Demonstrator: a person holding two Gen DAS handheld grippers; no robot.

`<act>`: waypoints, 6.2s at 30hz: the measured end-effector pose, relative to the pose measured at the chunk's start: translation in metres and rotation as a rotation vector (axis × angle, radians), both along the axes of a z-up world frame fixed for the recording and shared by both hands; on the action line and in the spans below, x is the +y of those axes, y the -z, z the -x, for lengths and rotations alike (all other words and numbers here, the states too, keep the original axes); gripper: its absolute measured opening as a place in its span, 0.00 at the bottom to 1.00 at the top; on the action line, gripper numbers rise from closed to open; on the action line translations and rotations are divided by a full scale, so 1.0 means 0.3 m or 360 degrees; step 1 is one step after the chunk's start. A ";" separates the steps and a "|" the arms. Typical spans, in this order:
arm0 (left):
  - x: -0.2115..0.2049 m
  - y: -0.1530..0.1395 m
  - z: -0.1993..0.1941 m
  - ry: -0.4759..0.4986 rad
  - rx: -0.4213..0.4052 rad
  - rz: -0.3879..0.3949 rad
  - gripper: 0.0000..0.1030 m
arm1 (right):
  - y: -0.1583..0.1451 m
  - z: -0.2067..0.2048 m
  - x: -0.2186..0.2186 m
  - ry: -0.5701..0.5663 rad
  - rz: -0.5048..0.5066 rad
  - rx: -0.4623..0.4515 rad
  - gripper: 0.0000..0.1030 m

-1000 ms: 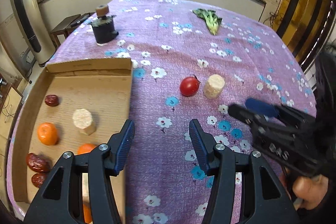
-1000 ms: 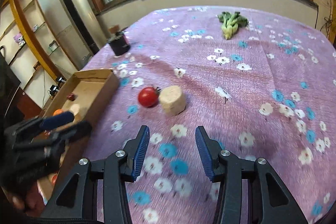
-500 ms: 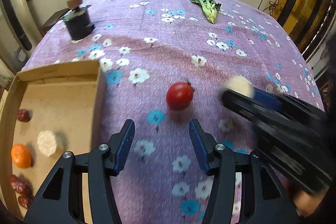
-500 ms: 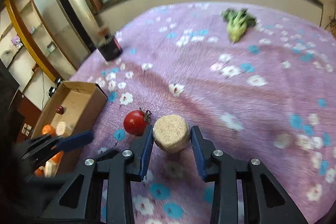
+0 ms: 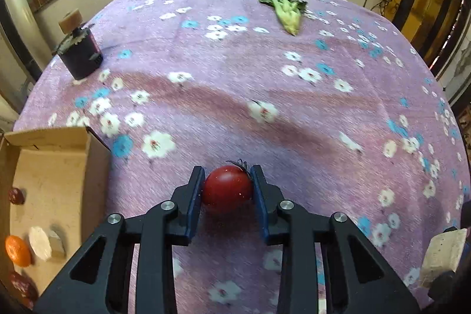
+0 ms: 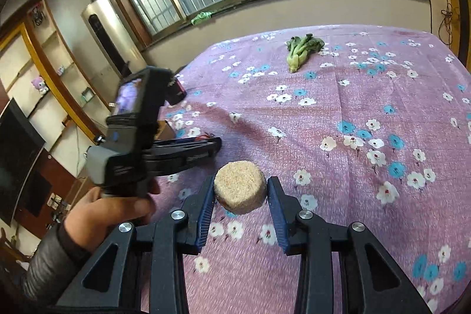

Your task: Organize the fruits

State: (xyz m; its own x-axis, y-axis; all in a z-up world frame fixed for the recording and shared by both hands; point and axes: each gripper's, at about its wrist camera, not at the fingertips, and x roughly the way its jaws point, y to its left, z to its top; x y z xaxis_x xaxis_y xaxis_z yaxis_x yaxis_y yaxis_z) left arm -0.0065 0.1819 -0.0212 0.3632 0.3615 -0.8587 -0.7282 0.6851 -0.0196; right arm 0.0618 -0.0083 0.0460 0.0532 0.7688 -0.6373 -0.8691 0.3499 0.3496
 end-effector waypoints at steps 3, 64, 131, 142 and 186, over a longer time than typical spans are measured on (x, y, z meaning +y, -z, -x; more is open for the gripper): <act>-0.063 -0.015 0.016 -0.0002 0.0033 -0.0033 0.28 | -0.015 -0.004 -0.035 -0.0020 -0.0030 0.0020 0.35; 0.028 -0.289 0.775 -0.0322 -0.0113 -0.0305 0.28 | -0.198 0.558 0.323 -0.0408 -0.0020 -0.0127 0.35; 0.374 -0.044 0.656 -0.0378 0.0146 -0.0100 0.49 | 0.149 0.462 0.907 -0.0502 0.0364 -0.0082 0.37; 0.267 -0.085 0.718 -0.0362 0.0115 -0.0133 0.50 | 0.093 0.472 0.823 -0.0544 0.0313 -0.0061 0.45; -0.267 -0.224 0.930 -0.0372 0.0039 -0.0352 0.81 | -0.009 0.624 0.300 -0.1332 0.0051 -0.0565 0.85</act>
